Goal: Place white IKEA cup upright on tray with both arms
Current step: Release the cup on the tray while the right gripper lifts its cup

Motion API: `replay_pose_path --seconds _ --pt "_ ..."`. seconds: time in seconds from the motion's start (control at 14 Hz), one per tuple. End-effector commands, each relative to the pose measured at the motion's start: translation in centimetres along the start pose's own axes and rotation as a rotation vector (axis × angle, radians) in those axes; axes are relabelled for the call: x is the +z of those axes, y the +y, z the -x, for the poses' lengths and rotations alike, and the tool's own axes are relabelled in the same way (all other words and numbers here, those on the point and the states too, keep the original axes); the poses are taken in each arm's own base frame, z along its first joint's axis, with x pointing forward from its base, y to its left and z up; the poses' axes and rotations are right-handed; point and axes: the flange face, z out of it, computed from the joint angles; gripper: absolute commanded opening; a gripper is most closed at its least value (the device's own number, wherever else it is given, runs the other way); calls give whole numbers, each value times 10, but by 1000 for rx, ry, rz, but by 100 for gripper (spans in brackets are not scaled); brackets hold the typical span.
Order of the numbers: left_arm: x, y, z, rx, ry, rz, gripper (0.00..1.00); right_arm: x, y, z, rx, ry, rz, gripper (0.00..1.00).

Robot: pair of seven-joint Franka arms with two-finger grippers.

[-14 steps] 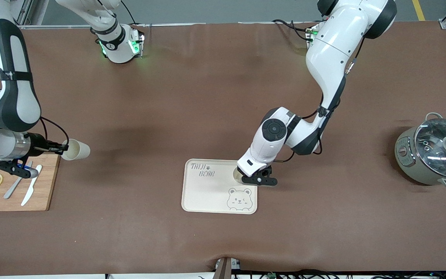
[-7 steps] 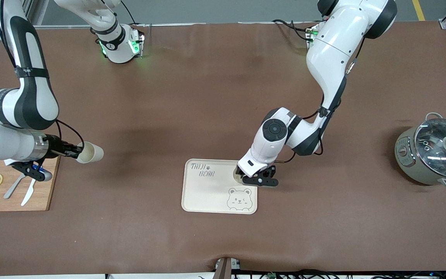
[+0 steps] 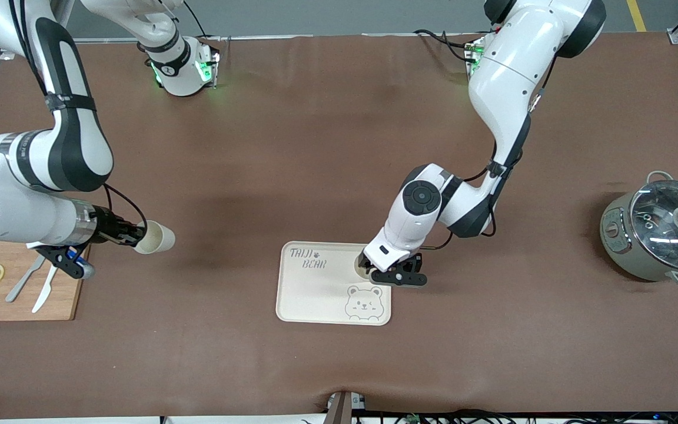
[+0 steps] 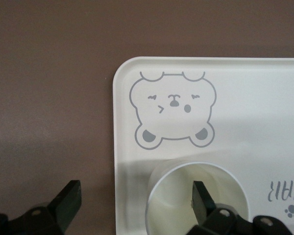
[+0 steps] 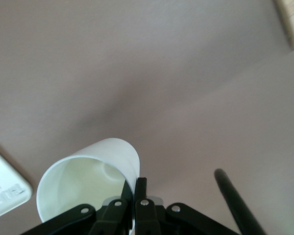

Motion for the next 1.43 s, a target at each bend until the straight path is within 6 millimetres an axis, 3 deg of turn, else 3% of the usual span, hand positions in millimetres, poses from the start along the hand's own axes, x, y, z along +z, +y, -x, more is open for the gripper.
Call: replay_pose_path --seconds 0.0,0.21,0.43,0.64,0.86,1.07,1.36 --pt "-26 1 -3 -7 0 -42 100 -1 -27 6 64 -3 -48 0" --pt "-53 0 -7 -8 -12 -61 100 3 -49 17 126 3 -45 0" --pt "-97 -3 -13 -1 -30 -92 100 11 -80 27 216 63 -95 0" --pt "-145 -14 -19 32 -64 -120 100 30 -115 40 279 73 -98 0" --pt "-187 -47 -26 84 -117 -150 100 42 -144 54 367 89 -106 0" --pt "-228 -101 -40 130 -148 -173 100 63 -173 69 408 116 -140 0" --pt "-268 -173 -52 172 -189 -180 100 85 -202 84 463 121 -154 0"
